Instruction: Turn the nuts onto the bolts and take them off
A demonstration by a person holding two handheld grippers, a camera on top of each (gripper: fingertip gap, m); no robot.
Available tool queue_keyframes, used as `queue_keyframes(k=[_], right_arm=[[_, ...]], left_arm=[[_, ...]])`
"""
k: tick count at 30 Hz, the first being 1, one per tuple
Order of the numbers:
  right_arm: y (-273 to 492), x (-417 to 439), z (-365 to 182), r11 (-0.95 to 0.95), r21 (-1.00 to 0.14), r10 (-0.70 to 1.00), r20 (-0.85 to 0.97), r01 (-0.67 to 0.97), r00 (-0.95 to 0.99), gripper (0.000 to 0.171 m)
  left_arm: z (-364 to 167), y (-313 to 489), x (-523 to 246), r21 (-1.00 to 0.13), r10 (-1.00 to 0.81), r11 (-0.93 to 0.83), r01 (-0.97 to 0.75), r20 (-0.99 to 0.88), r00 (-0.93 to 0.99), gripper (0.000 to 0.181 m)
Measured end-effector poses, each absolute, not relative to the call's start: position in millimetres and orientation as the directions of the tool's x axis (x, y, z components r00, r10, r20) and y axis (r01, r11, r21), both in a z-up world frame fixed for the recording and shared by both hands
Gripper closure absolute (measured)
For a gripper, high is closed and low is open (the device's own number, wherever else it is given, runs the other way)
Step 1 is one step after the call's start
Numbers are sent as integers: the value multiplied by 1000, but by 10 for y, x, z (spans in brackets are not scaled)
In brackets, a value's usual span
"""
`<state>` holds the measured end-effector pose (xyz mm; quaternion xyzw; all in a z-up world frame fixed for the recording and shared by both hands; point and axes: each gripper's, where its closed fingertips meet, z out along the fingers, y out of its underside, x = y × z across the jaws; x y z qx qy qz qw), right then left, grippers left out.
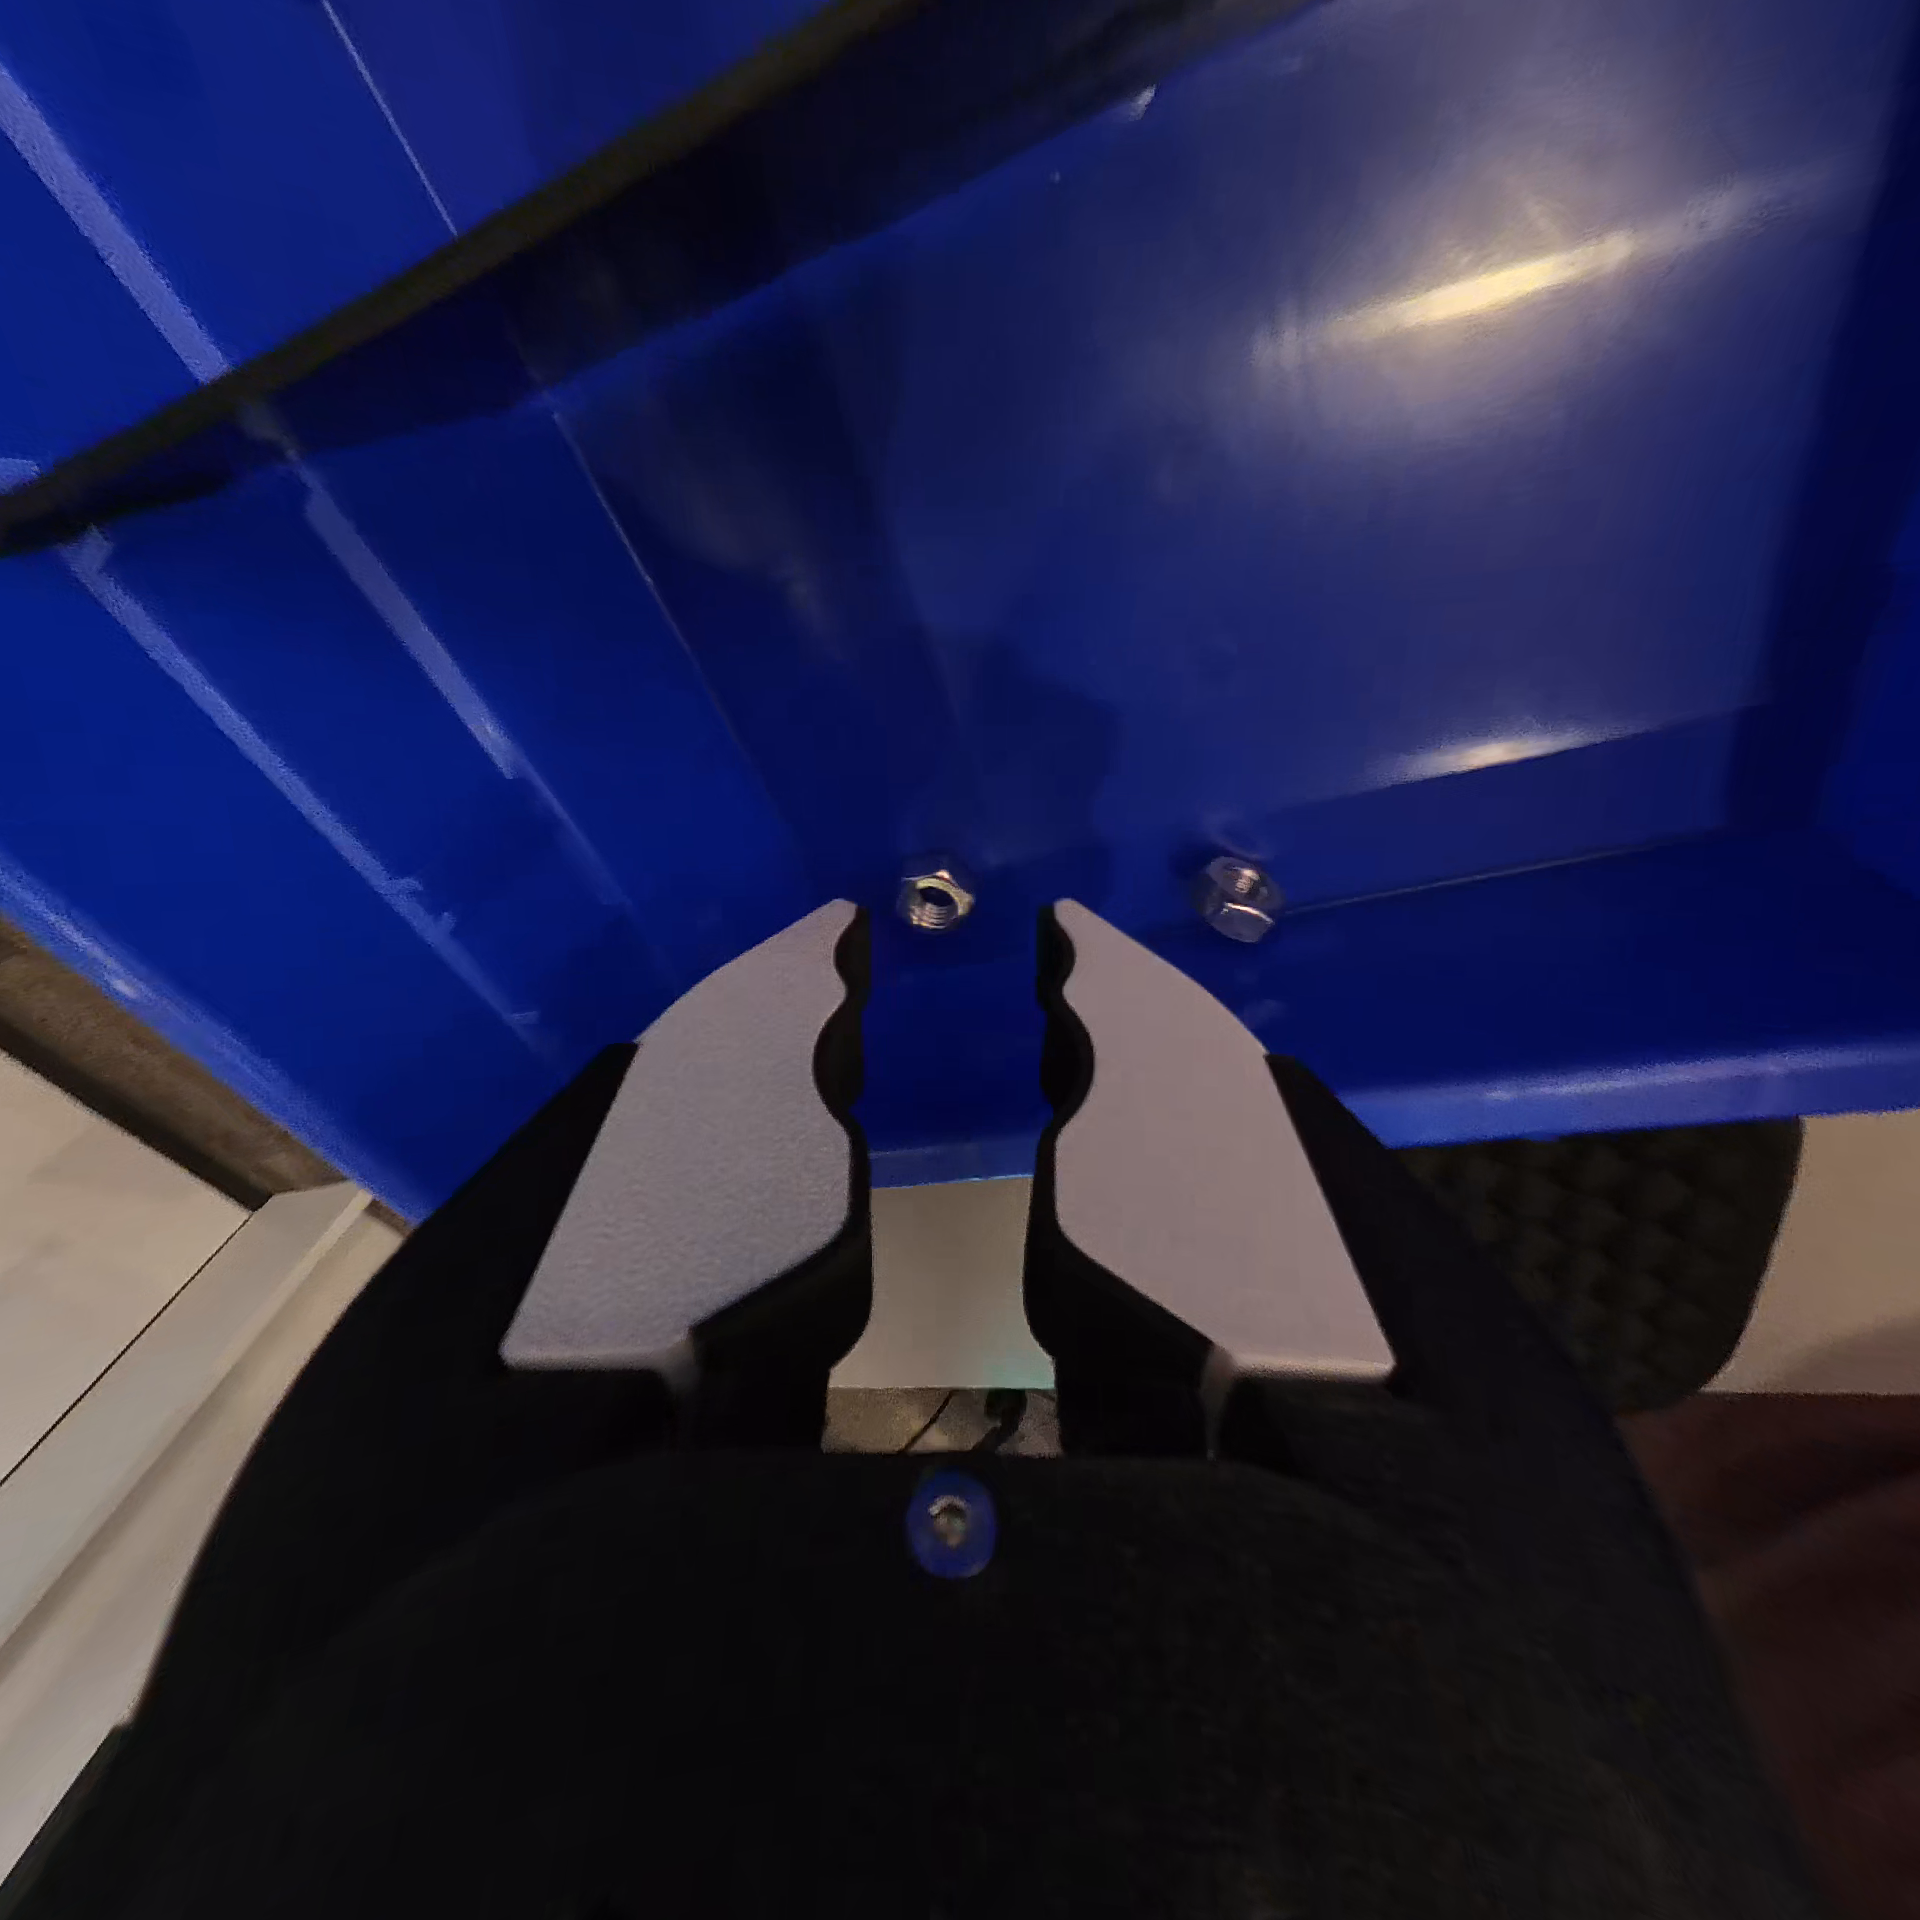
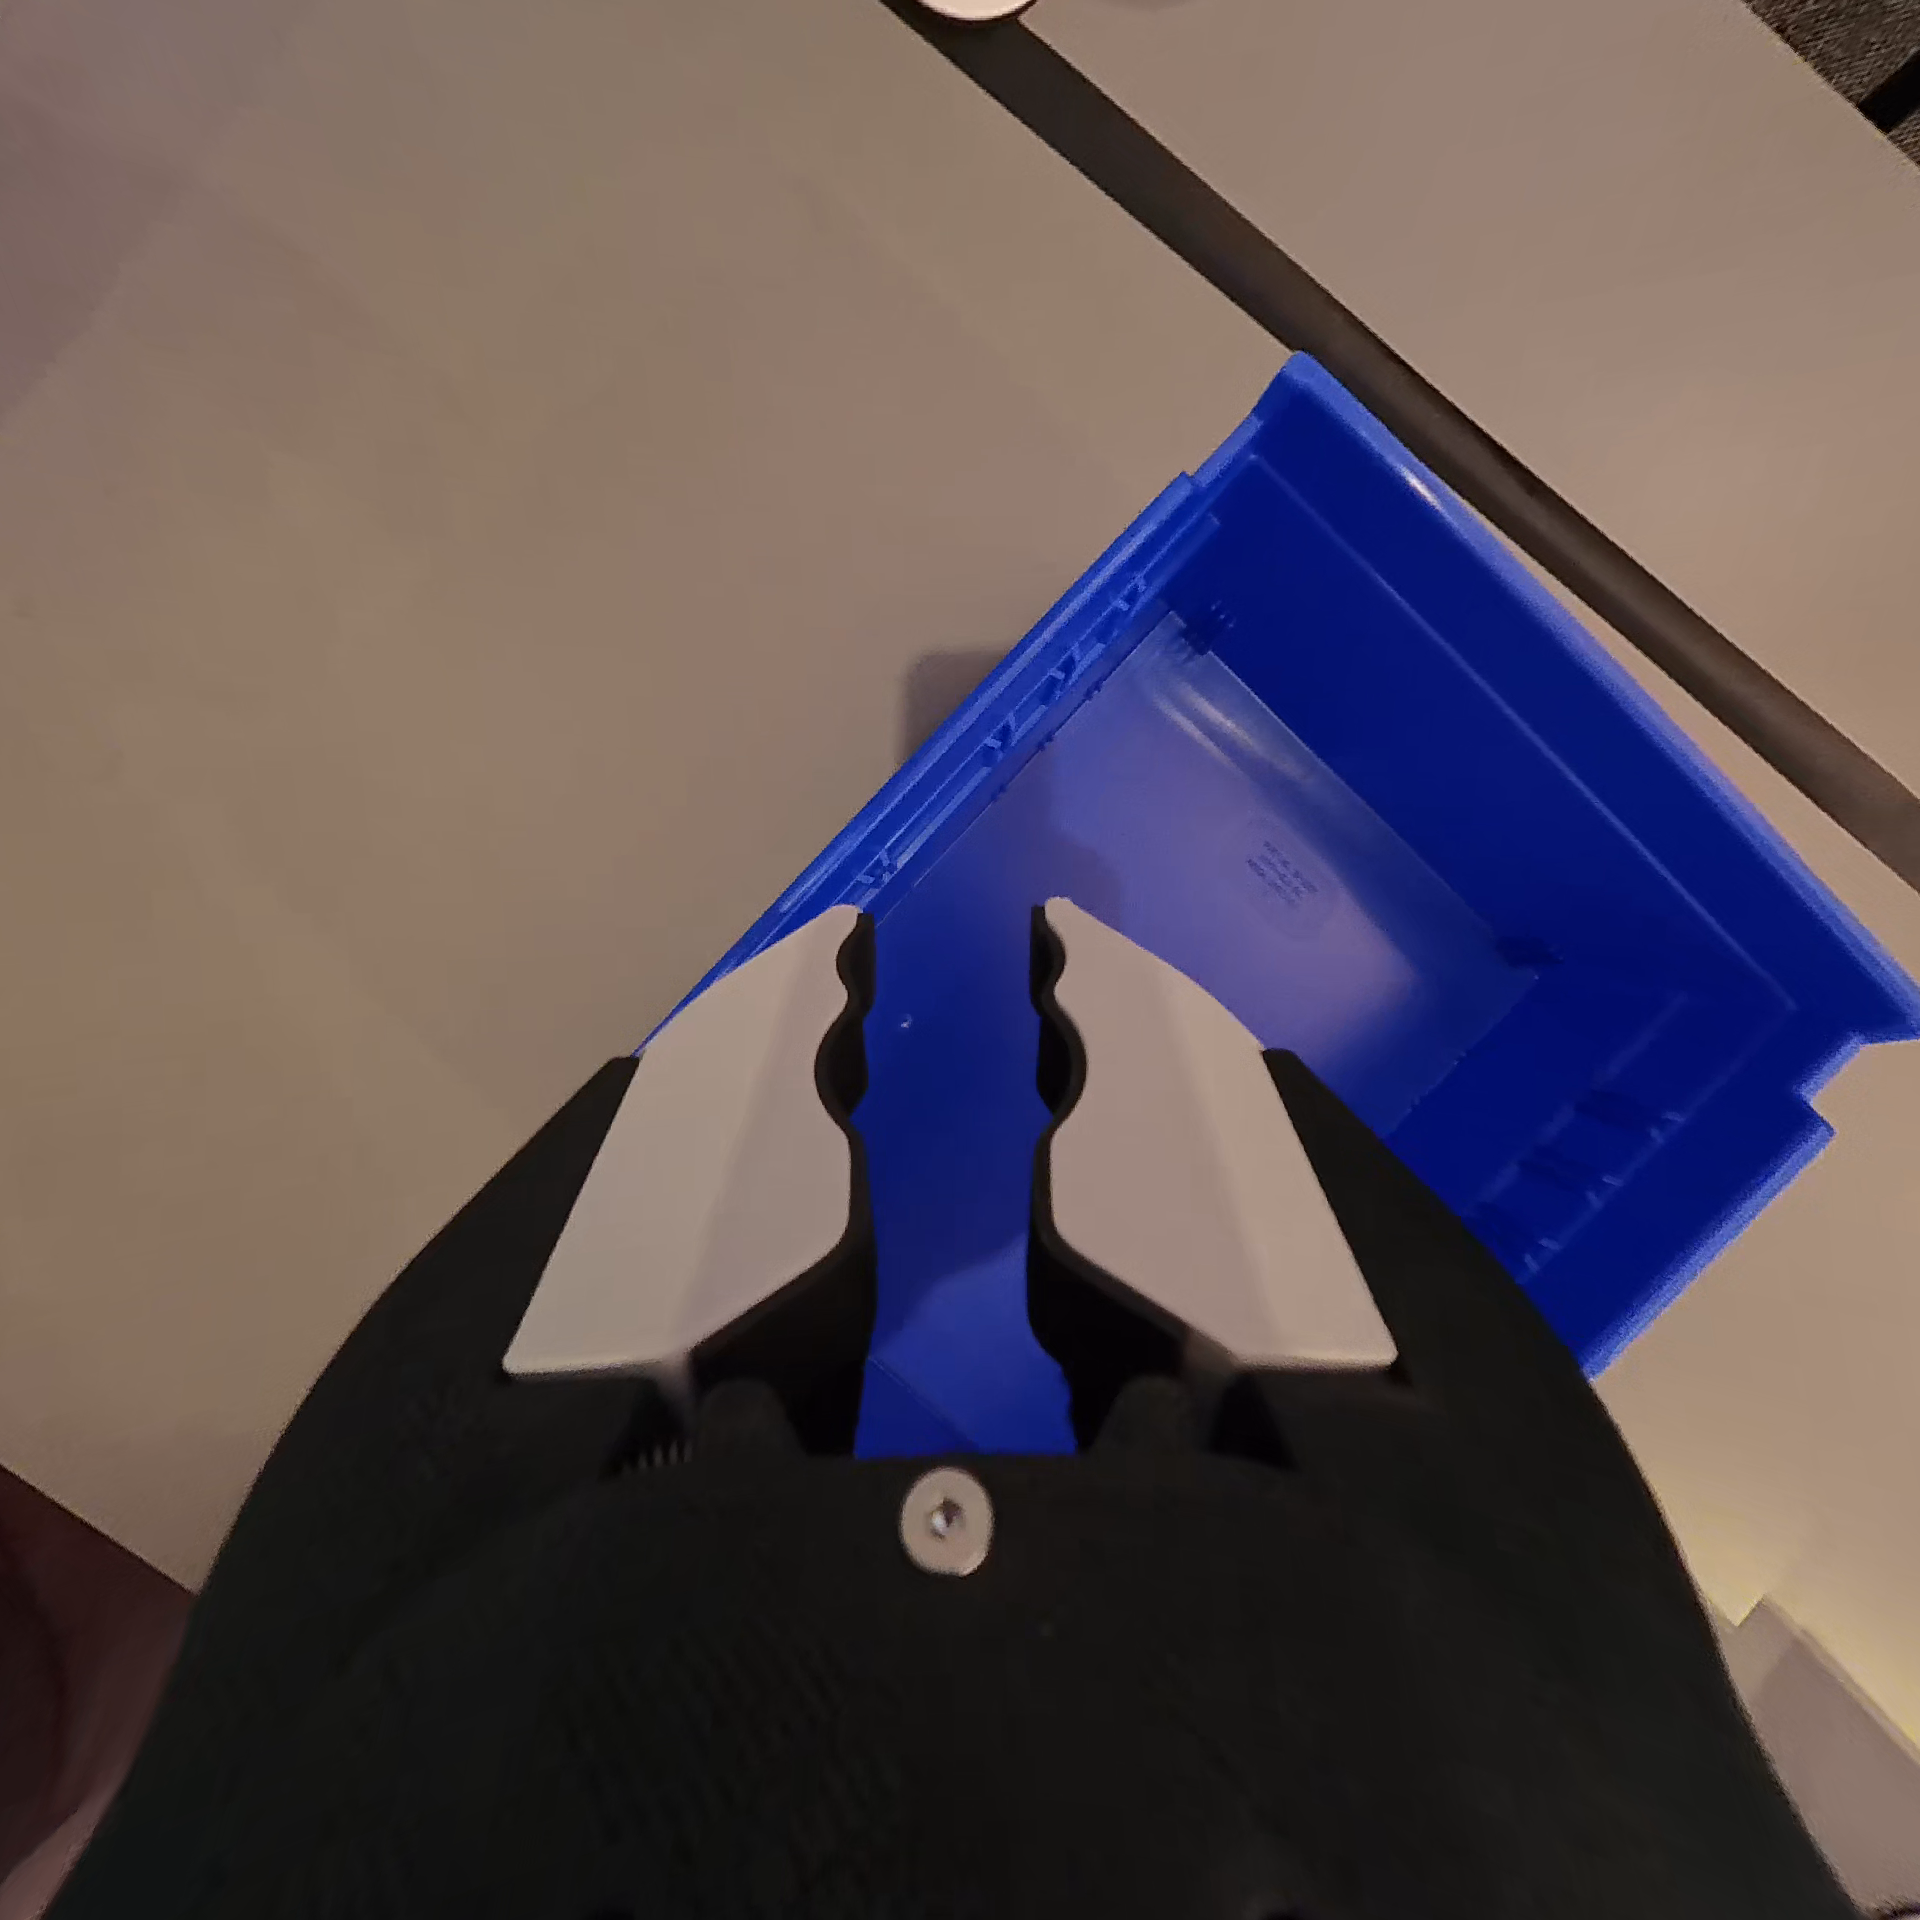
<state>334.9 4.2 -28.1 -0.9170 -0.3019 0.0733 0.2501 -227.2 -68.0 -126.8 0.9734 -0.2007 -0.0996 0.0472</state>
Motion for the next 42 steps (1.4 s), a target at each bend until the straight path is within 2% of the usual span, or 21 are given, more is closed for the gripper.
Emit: queue_keyframes(k=[6, 8, 23, 42], right_arm=[[17, 3240, -297, -678, -491, 623, 11, 547, 782, 142], [-1, 3188, -306, -669, -485, 641, 8, 563, 768, 142], [-56, 3037, -312, -626, -462, 694, 37, 628, 719, 143], [-85, 3031, -320, -610, -445, 713, 55, 656, 699, 145]], left_arm=[[-1401, -702, -2380, 168, -376, -924, -344, -236, 896, 155], [-1436, -720, -2397, 182, -364, -927, -327, -236, 901, 149], [-1472, -778, -2462, 272, -295, -934, -231, -225, 929, 152], [-1532, -770, -2420, 311, -310, -917, -251, -154, 938, 160]])
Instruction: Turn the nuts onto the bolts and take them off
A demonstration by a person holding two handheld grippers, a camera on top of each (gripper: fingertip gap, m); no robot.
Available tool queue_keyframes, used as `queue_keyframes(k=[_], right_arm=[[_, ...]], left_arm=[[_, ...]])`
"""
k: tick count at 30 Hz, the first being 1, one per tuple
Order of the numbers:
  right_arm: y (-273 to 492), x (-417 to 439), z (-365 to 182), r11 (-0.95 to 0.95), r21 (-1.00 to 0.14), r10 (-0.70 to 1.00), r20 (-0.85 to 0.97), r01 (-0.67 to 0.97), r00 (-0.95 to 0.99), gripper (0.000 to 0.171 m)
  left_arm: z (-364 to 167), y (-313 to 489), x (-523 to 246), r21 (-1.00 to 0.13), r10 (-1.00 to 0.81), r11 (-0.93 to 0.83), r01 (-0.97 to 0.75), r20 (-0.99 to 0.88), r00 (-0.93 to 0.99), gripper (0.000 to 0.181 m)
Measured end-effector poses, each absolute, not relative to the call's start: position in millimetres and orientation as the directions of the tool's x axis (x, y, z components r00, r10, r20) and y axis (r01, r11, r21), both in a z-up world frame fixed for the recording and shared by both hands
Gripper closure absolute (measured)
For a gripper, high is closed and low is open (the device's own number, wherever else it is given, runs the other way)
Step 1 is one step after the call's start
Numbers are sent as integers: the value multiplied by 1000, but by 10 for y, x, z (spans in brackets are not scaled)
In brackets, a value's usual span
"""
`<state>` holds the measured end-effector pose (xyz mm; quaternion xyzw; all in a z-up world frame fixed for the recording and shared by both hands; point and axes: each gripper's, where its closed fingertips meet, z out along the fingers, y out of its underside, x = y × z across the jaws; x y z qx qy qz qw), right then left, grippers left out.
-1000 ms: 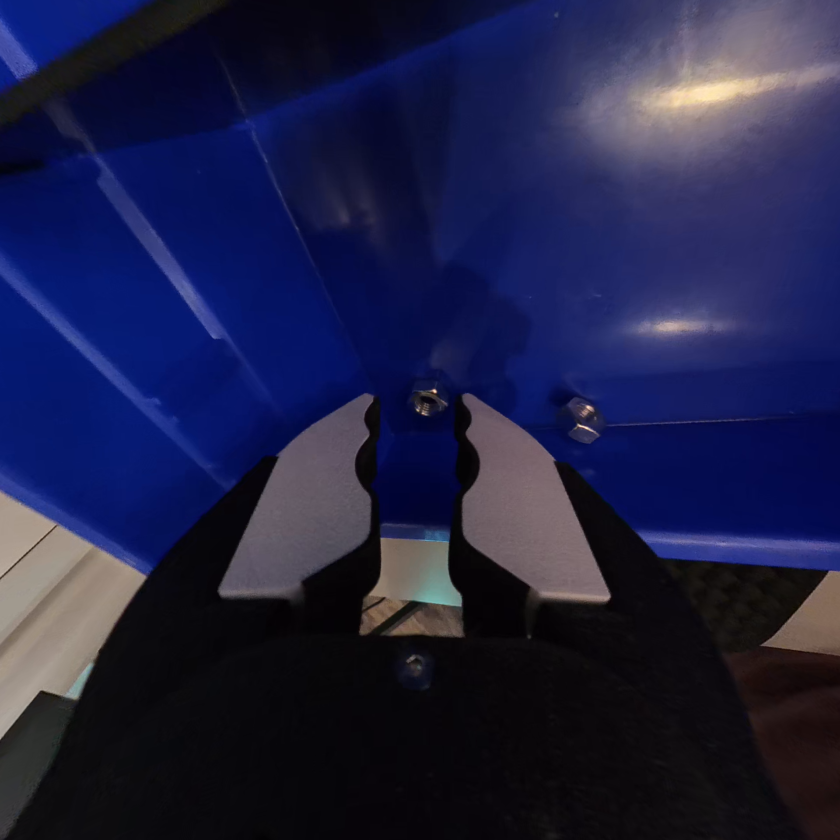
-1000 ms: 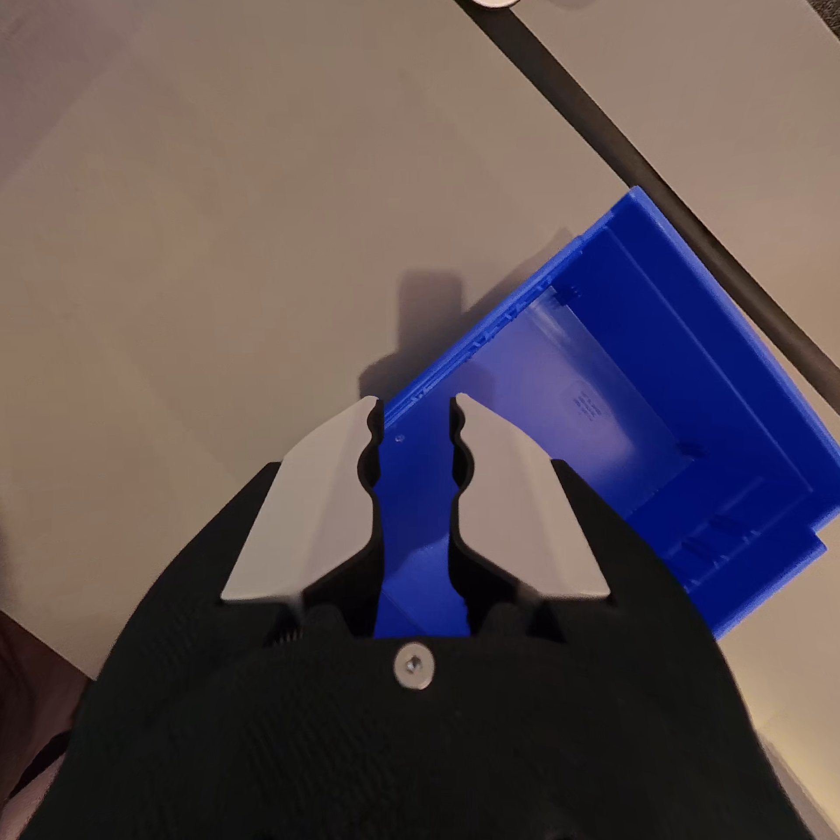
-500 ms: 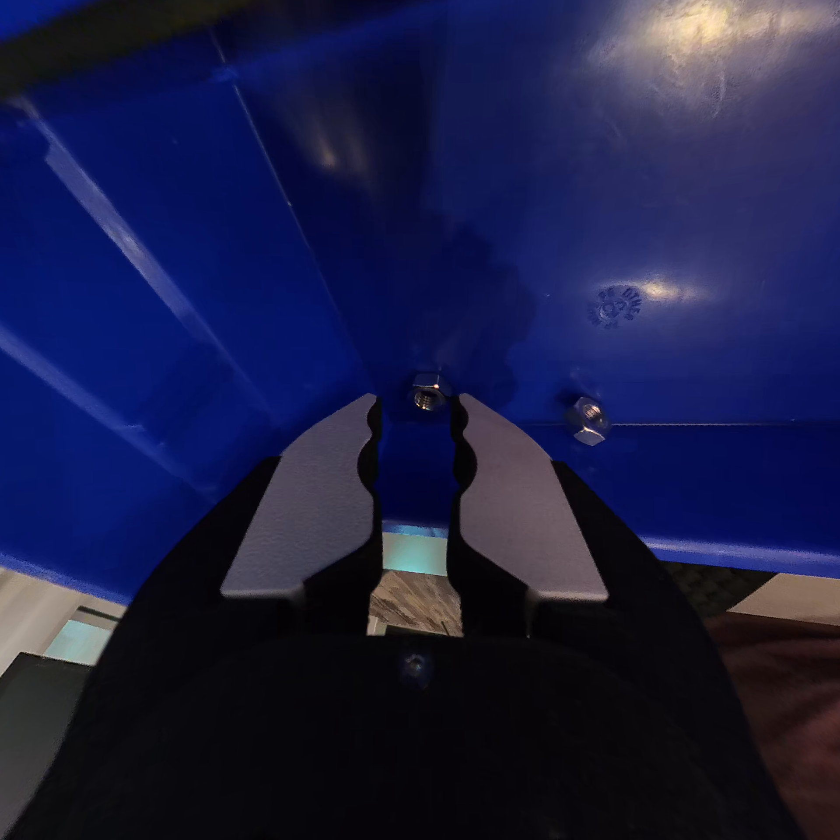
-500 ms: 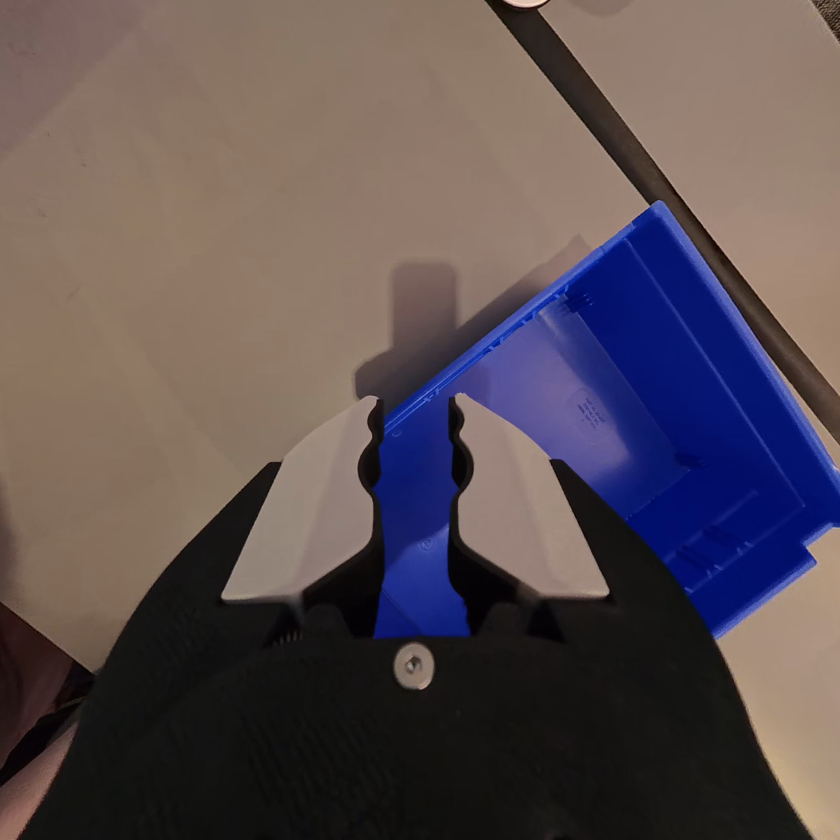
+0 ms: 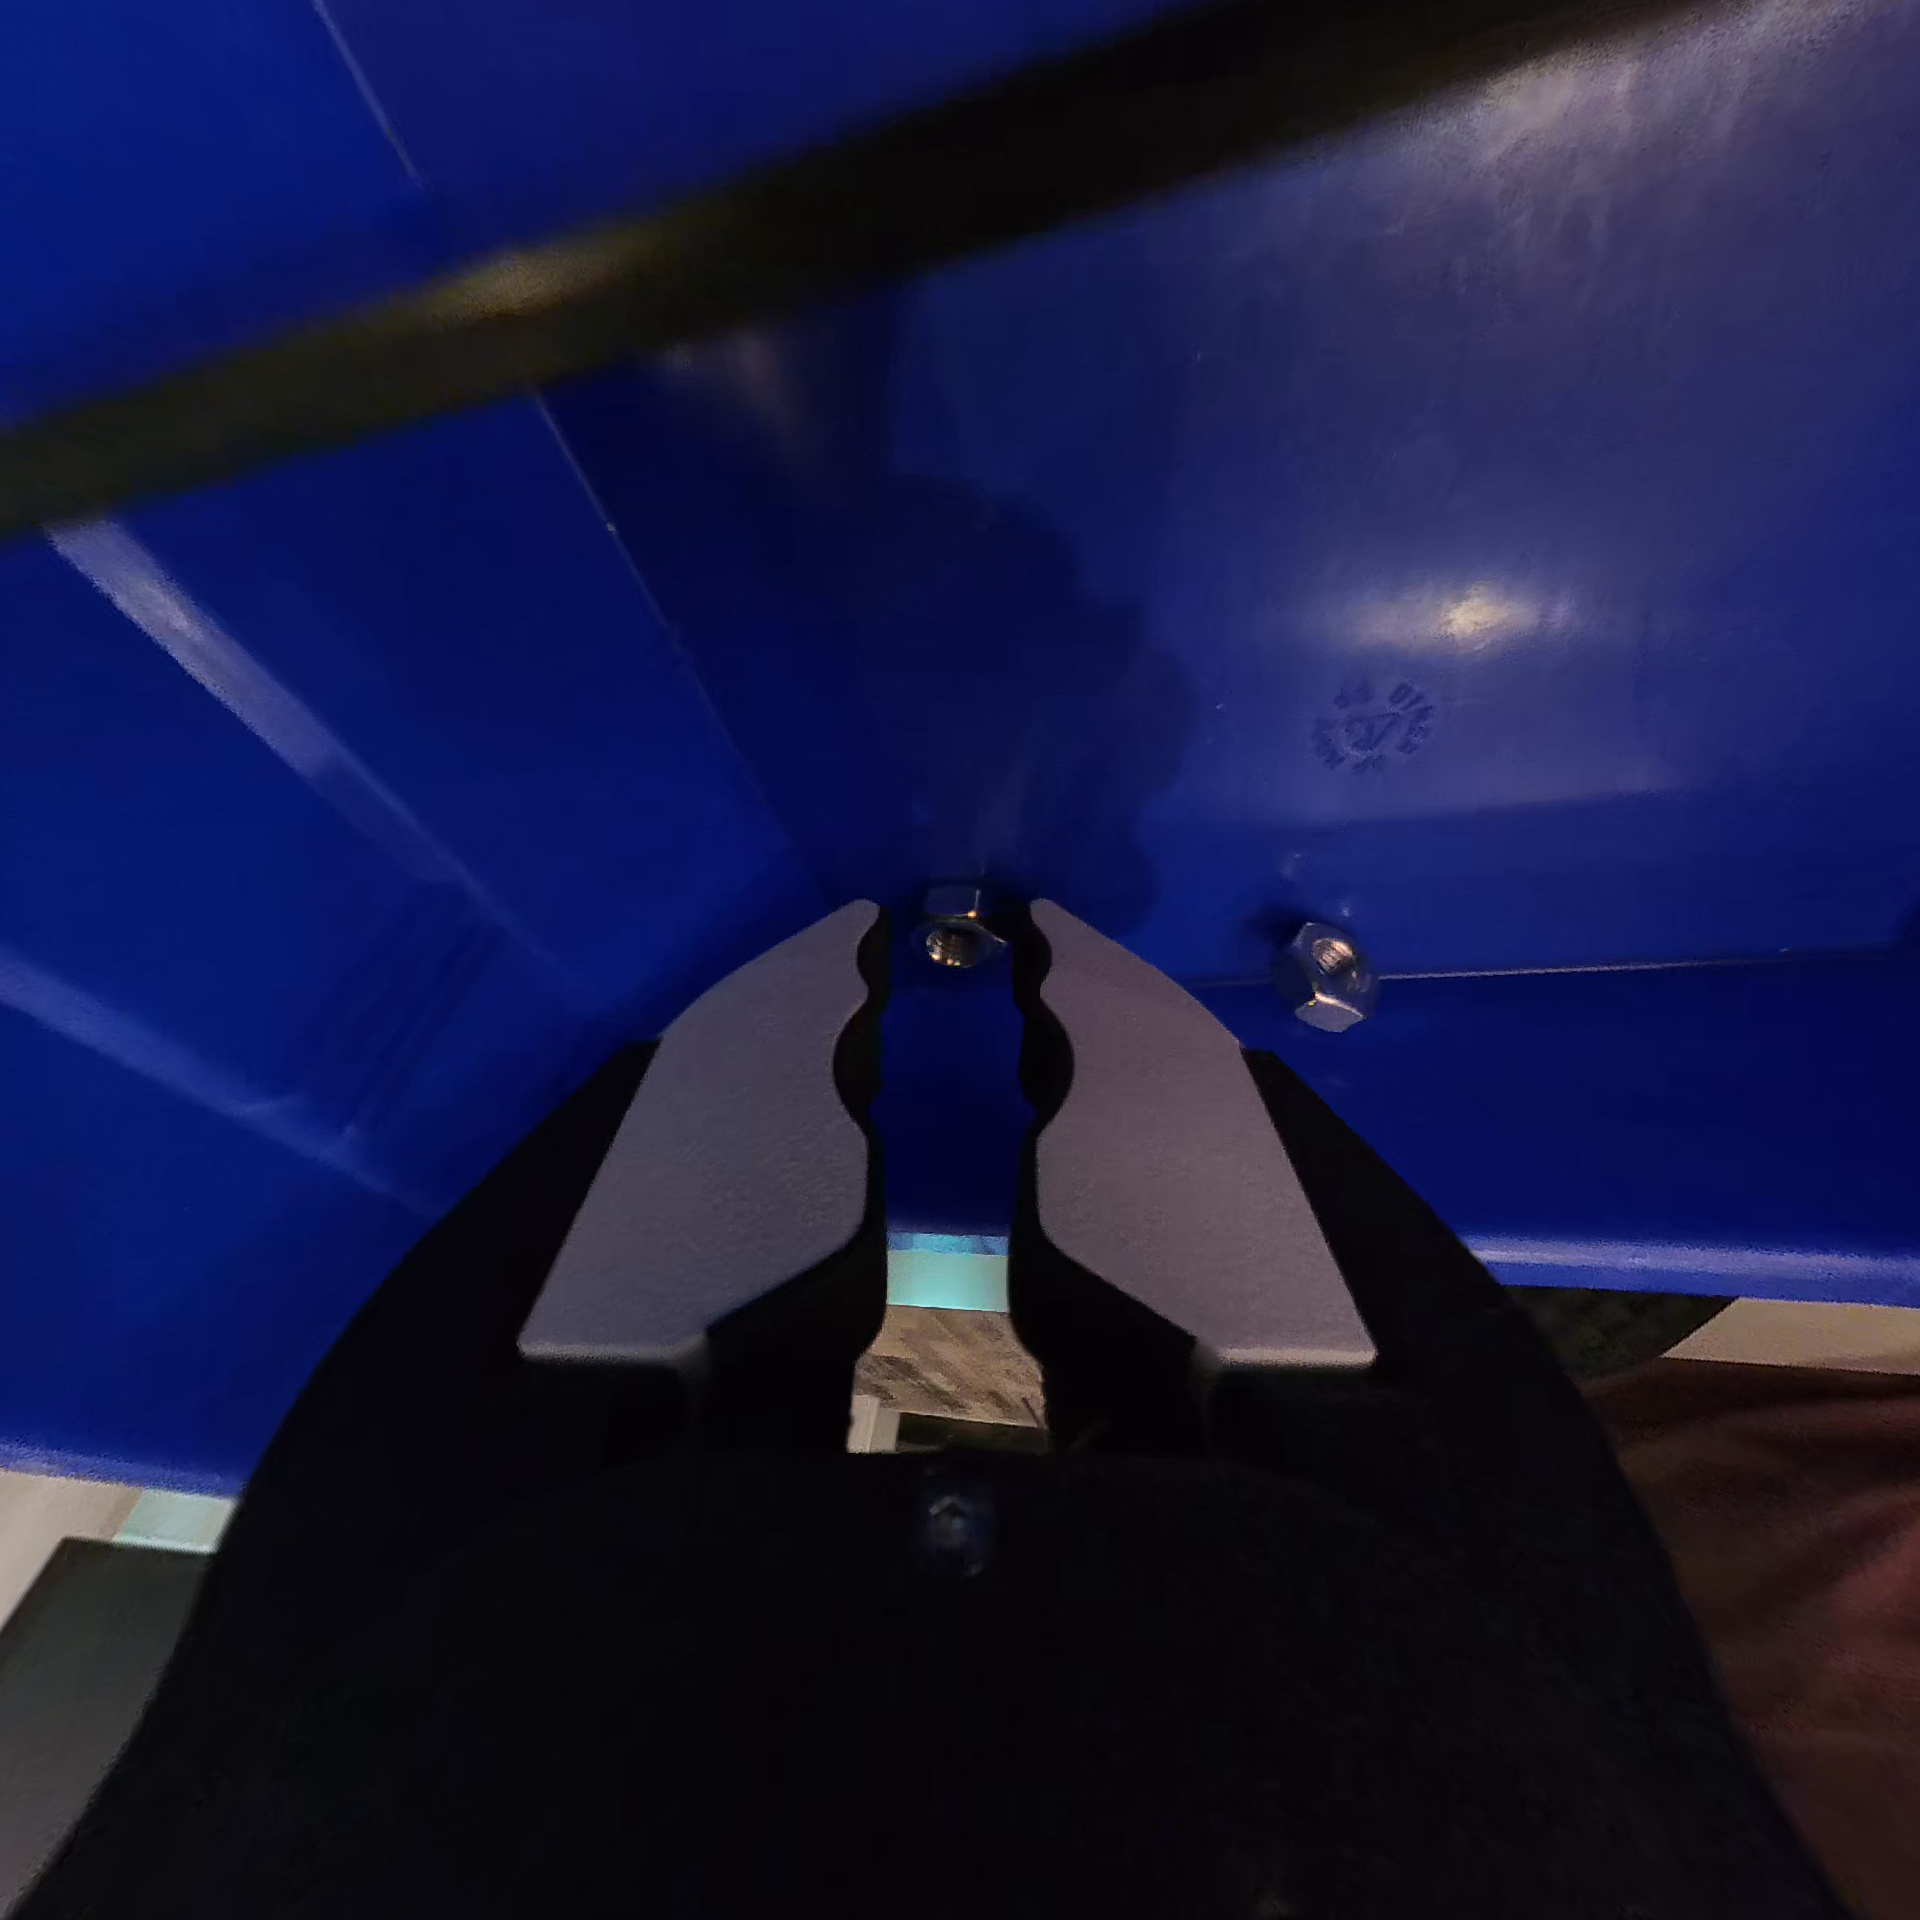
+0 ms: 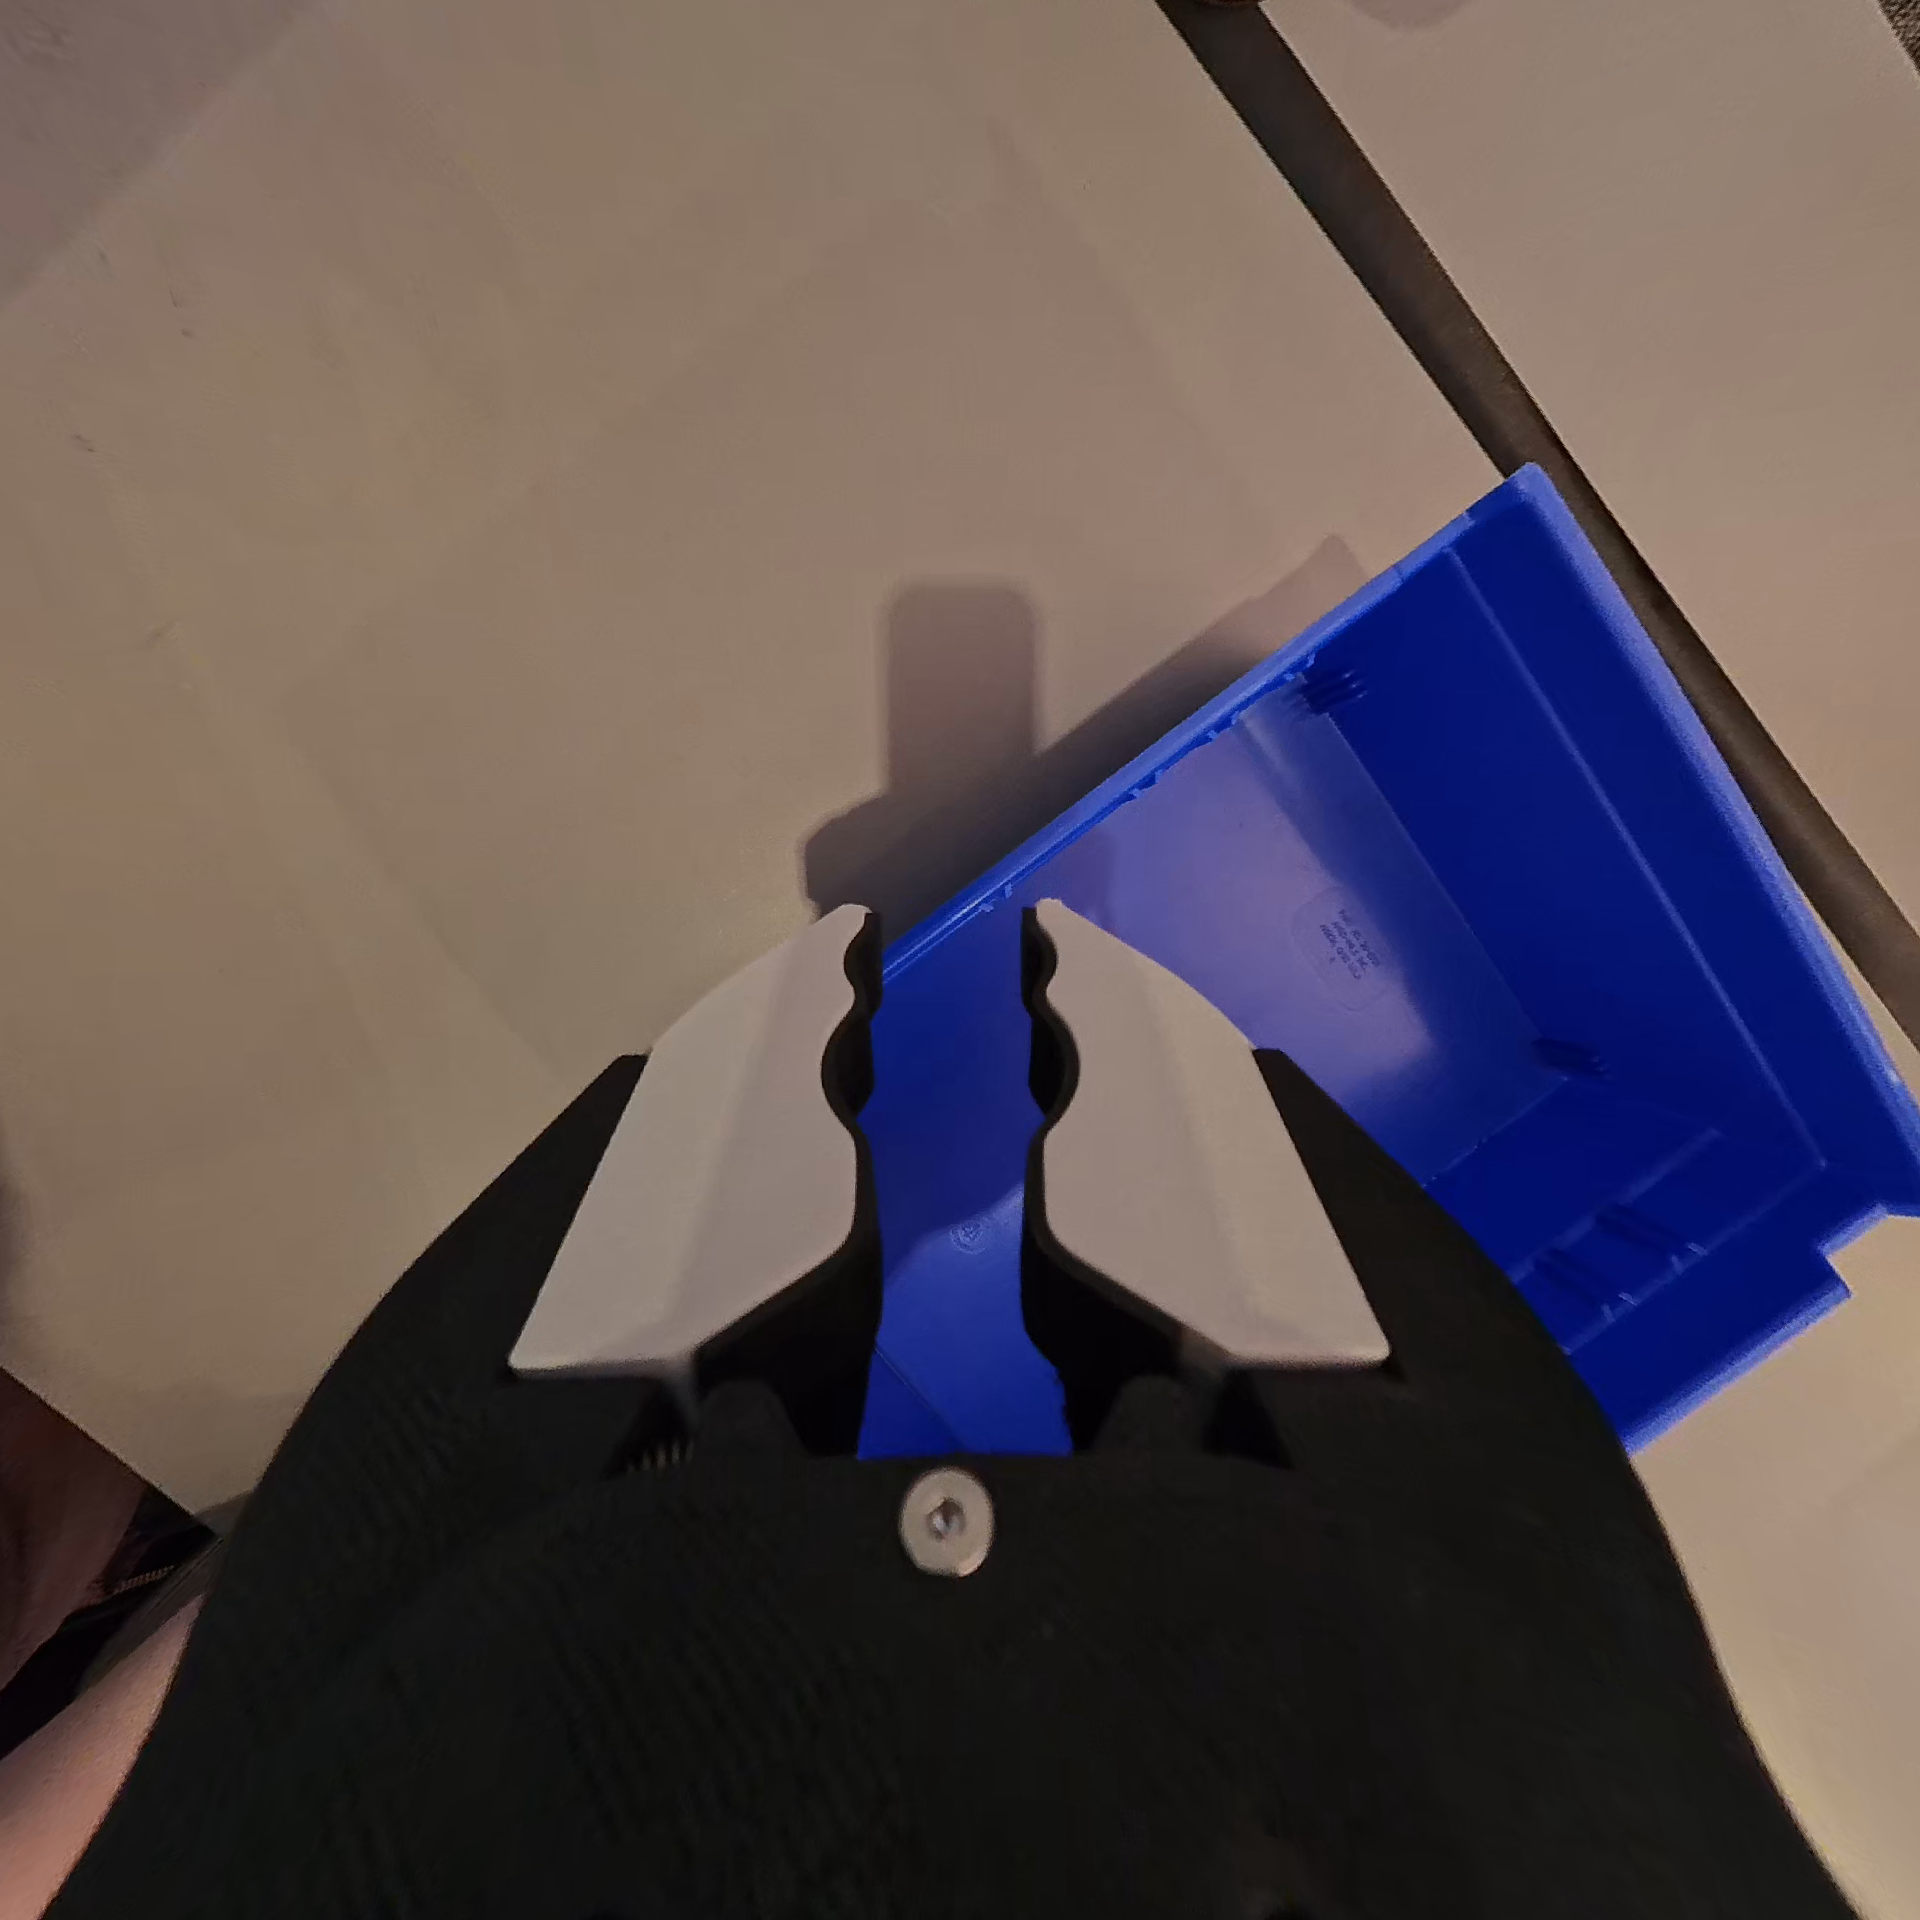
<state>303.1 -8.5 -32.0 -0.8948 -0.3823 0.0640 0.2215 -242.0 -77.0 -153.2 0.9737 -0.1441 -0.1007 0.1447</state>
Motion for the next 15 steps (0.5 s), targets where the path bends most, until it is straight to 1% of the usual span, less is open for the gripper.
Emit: queue_keyframes(k=[9, 15], right_arm=[[-86, 3024, -328, -608, -436, 715, 63, 663, 697, 145], [-89, 3024, -359, -611, -419, 717, 67, 672, 694, 145]], left_arm=[[-1532, -760, -2388, 322, -384, -892, -316, -174, 907, 164], [-1536, -761, -2282, 307, -387, -893, -330, -147, 910, 164]])
